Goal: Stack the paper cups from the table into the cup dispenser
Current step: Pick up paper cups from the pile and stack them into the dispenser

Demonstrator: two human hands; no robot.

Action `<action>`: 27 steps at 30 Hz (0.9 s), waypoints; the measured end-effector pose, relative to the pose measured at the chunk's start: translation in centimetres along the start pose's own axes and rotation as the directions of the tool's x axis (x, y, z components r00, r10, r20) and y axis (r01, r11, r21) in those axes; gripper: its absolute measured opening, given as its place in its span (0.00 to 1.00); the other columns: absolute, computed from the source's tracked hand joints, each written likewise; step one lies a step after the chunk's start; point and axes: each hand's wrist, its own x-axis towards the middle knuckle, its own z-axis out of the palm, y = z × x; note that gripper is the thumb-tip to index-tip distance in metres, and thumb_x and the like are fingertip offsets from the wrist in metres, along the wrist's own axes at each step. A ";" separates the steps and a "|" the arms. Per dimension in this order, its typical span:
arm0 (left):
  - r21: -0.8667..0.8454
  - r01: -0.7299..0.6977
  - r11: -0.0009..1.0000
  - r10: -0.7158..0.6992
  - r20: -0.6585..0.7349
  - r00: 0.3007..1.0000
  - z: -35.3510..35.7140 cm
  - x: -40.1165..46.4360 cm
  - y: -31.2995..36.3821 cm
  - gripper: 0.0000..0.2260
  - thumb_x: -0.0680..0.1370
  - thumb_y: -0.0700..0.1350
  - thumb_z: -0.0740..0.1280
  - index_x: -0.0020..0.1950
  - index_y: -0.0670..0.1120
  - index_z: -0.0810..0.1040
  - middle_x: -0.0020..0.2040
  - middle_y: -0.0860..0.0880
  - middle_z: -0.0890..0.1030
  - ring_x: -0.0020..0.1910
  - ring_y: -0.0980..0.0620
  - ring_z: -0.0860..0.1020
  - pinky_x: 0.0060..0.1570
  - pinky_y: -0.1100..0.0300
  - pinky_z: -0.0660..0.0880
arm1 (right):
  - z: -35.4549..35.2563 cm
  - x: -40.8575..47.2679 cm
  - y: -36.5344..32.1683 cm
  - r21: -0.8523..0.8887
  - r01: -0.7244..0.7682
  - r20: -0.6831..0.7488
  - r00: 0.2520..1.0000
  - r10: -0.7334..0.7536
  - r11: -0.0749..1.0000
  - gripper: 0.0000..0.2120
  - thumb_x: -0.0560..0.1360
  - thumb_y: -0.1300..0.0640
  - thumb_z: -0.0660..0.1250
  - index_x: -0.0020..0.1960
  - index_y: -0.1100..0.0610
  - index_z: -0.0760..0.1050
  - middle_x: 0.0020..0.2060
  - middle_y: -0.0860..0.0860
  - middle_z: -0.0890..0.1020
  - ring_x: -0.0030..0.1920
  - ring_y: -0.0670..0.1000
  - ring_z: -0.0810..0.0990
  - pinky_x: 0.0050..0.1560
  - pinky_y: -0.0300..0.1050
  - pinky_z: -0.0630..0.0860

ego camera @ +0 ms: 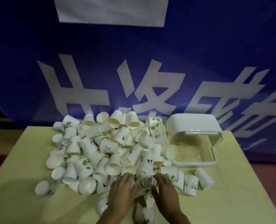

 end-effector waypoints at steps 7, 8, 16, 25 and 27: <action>-0.036 0.184 0.982 -0.185 -0.051 0.981 0.1 3.7 1.2 0.10 0.79 0.49 0.62 0.60 0.52 0.74 0.57 0.53 0.76 0.53 0.53 0.76 0.46 0.59 0.73 | -1.3 5.2 0.4 -0.026 0.145 0.055 0.988 -0.143 0.989 0.32 0.71 0.52 0.72 0.71 0.51 0.65 0.70 0.54 0.68 0.67 0.59 0.70 0.61 0.55 0.75; -0.026 0.212 0.977 -0.214 -0.065 0.975 0.3 4.1 1.3 0.11 0.79 0.49 0.62 0.61 0.51 0.73 0.58 0.52 0.75 0.53 0.51 0.76 0.46 0.58 0.73 | -1.5 5.9 0.5 -0.038 0.193 0.069 0.979 -0.190 0.981 0.34 0.70 0.52 0.73 0.72 0.50 0.64 0.72 0.55 0.66 0.68 0.60 0.68 0.63 0.56 0.73; 0.112 0.332 0.937 -0.330 -0.029 0.943 1.7 8.3 1.6 0.12 0.78 0.43 0.64 0.61 0.50 0.73 0.59 0.49 0.75 0.55 0.48 0.76 0.42 0.54 0.75 | -2.2 11.3 1.1 -0.188 0.560 0.274 0.819 -0.504 0.807 0.36 0.59 0.64 0.75 0.65 0.49 0.72 0.75 0.56 0.63 0.73 0.64 0.62 0.61 0.62 0.71; 0.221 0.410 0.885 -0.385 -0.146 0.911 1.2 9.9 1.3 0.08 0.70 0.41 0.73 0.46 0.51 0.81 0.45 0.50 0.79 0.46 0.47 0.77 0.36 0.55 0.73 | -3.2 14.9 2.7 -0.187 0.663 0.310 0.740 -0.597 0.725 0.32 0.59 0.62 0.75 0.62 0.55 0.73 0.67 0.55 0.73 0.68 0.60 0.70 0.62 0.59 0.69; 0.162 0.422 0.892 -0.396 -0.170 0.902 0.7 9.8 1.3 0.08 0.71 0.39 0.71 0.47 0.50 0.82 0.46 0.49 0.79 0.46 0.46 0.77 0.35 0.54 0.75 | -3.5 15.1 3.1 -0.175 0.666 0.288 0.739 -0.609 0.725 0.29 0.62 0.64 0.69 0.62 0.54 0.72 0.66 0.53 0.74 0.68 0.59 0.70 0.61 0.58 0.68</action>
